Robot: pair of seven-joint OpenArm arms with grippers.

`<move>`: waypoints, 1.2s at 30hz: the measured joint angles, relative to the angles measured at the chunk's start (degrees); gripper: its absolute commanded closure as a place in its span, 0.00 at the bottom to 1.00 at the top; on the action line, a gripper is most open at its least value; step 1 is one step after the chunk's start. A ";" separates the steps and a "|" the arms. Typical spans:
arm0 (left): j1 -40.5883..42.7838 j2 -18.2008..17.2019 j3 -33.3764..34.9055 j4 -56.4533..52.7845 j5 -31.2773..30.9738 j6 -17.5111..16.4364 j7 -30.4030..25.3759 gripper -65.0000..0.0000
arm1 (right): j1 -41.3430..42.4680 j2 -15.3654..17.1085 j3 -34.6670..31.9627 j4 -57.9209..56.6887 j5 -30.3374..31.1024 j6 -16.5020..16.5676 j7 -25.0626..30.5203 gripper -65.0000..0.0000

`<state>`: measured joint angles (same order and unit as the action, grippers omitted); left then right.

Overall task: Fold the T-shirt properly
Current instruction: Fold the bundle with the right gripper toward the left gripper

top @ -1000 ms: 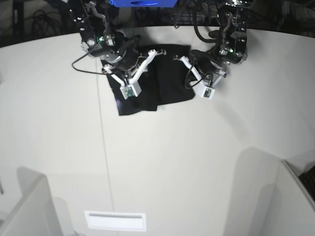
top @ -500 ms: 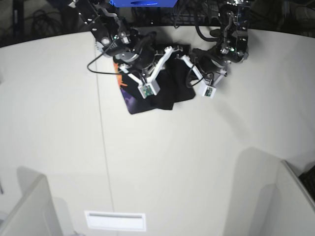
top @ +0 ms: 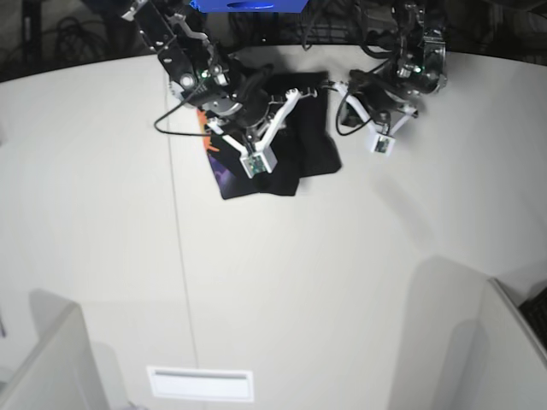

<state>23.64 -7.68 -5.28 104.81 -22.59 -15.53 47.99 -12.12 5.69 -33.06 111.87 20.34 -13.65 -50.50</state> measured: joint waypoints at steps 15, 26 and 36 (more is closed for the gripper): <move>7.80 -3.30 -11.34 1.60 -0.61 -0.50 -1.05 1.00 | -0.28 -2.47 -0.46 -1.07 0.11 -3.34 0.33 1.00; 7.82 -4.66 -12.41 1.62 -0.48 -0.52 -0.59 1.00 | -0.26 -2.25 -0.44 -1.38 0.15 -3.34 0.17 0.41; 7.91 -4.39 -28.46 1.57 -0.39 -0.81 -0.50 1.00 | 2.56 -1.81 -8.28 -1.27 0.17 -3.37 -0.59 0.41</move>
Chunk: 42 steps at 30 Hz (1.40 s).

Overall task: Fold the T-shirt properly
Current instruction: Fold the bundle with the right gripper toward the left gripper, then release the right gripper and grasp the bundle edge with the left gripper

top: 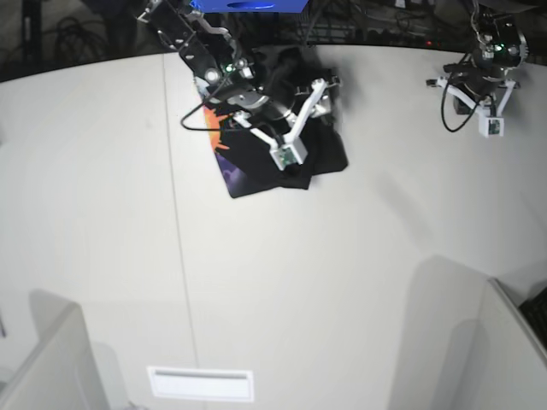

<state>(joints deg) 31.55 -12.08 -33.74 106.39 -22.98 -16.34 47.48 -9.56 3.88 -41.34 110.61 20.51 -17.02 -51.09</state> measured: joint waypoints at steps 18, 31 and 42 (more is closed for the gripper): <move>0.55 -2.54 -10.10 -8.35 0.31 -9.57 -0.11 1.00 | 8.46 3.98 -5.44 4.50 -1.05 0.02 -8.52 1.00; 4.55 7.02 2.71 4.87 -4.63 -23.21 0.17 0.69 | -3.28 8.55 18.60 4.46 0.57 0.11 3.69 1.00; -0.33 7.02 13.38 1.75 -22.58 -23.04 -0.02 0.02 | -6.49 9.64 27.19 4.46 0.44 0.28 3.56 1.00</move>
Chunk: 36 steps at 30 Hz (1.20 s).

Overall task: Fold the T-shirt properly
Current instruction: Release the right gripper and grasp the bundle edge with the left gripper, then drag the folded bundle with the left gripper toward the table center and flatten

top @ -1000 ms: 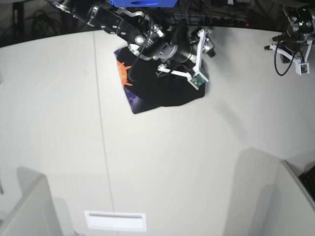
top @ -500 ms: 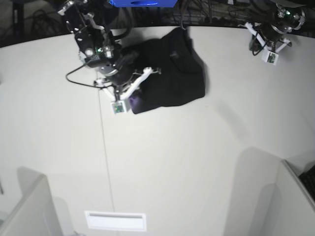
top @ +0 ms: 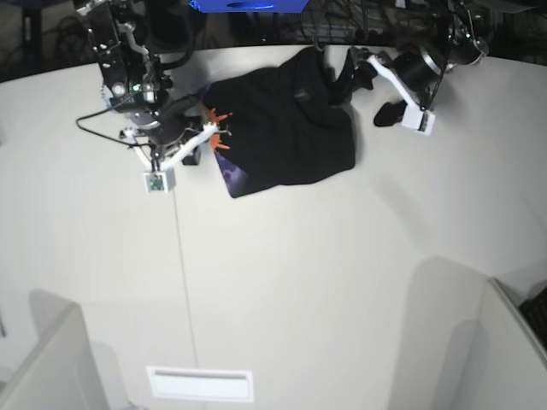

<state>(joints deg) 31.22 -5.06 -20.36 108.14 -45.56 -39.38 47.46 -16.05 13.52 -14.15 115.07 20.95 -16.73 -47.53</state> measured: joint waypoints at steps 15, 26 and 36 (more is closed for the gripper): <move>-10.62 3.43 7.98 -21.22 -2.38 -1.03 -3.04 0.33 | -0.22 1.01 7.98 0.00 -0.42 0.04 0.42 1.00; -19.91 -3.26 14.69 -23.63 -4.26 9.64 10.29 1.00 | -2.49 -0.87 20.48 0.00 -0.28 8.33 0.24 1.00; -43.30 -23.91 48.39 -20.92 -2.45 11.10 22.01 1.00 | -5.64 -2.56 28.41 -0.02 -0.22 14.91 0.00 1.00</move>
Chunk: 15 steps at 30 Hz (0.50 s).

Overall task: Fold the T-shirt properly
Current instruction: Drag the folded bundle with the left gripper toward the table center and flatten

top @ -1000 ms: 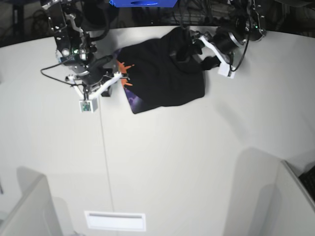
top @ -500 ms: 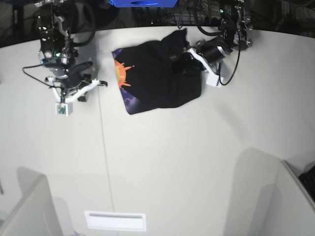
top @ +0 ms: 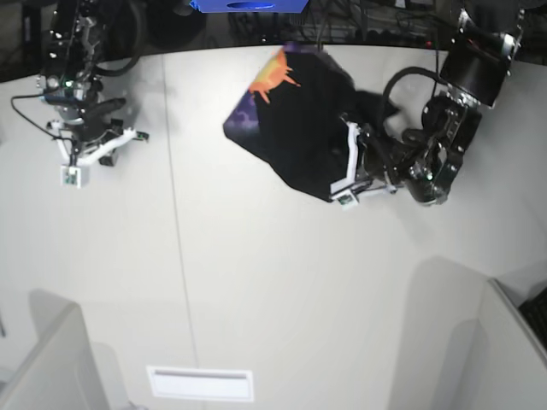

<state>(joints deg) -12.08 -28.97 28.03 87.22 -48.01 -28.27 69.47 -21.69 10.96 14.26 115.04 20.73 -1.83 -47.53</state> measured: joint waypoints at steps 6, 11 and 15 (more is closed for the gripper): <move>-17.77 -2.03 23.32 1.62 3.37 -0.04 0.31 1.00 | -2.49 -0.07 0.42 -0.02 -0.13 0.02 -0.15 1.00; -25.53 4.11 39.87 0.46 13.73 -0.22 -2.84 1.00 | -4.09 0.04 0.42 -0.02 0.00 0.02 0.07 1.00; -25.27 10.75 42.91 -0.46 21.40 -2.05 -3.67 1.00 | -6.01 0.09 0.39 -0.02 -0.15 0.02 0.15 1.00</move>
<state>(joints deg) -37.34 -18.22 70.94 86.76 -26.61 -30.33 65.80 -27.70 11.05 14.66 115.02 20.58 -1.80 -47.37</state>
